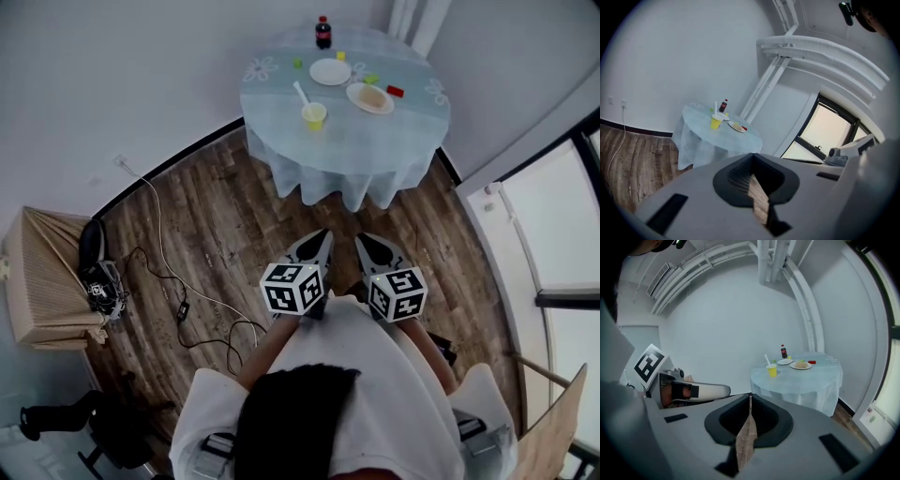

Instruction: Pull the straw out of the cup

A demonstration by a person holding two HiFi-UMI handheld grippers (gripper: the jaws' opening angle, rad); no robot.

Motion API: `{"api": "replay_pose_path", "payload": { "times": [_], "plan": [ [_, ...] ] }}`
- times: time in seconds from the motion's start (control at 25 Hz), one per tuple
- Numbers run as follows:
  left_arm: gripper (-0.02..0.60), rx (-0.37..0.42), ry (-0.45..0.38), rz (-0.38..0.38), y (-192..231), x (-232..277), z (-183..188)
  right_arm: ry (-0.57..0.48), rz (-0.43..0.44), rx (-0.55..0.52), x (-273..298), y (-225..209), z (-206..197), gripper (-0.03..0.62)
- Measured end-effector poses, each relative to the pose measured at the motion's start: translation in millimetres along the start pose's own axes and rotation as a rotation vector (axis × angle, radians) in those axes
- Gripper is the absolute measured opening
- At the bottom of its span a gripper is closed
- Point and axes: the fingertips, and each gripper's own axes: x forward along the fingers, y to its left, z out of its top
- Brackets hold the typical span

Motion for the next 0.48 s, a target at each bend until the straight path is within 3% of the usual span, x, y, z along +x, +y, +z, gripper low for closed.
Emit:
{"api": "replay_pose_path", "payload": {
  "times": [0.28, 0.48],
  "plan": [
    [0.008, -0.032, -0.026, 0.019, 16.5, -2.1, 12.0, -0.006, 0.005, 0.007, 10.3, 2.6, 9.5, 0.037],
    [0.008, -0.077, 0.005, 0.017, 20.9, -0.7, 3.9, 0.006, 0.034, 0.035, 18.9, 10.0, 4.6, 0.037]
  ]
}}
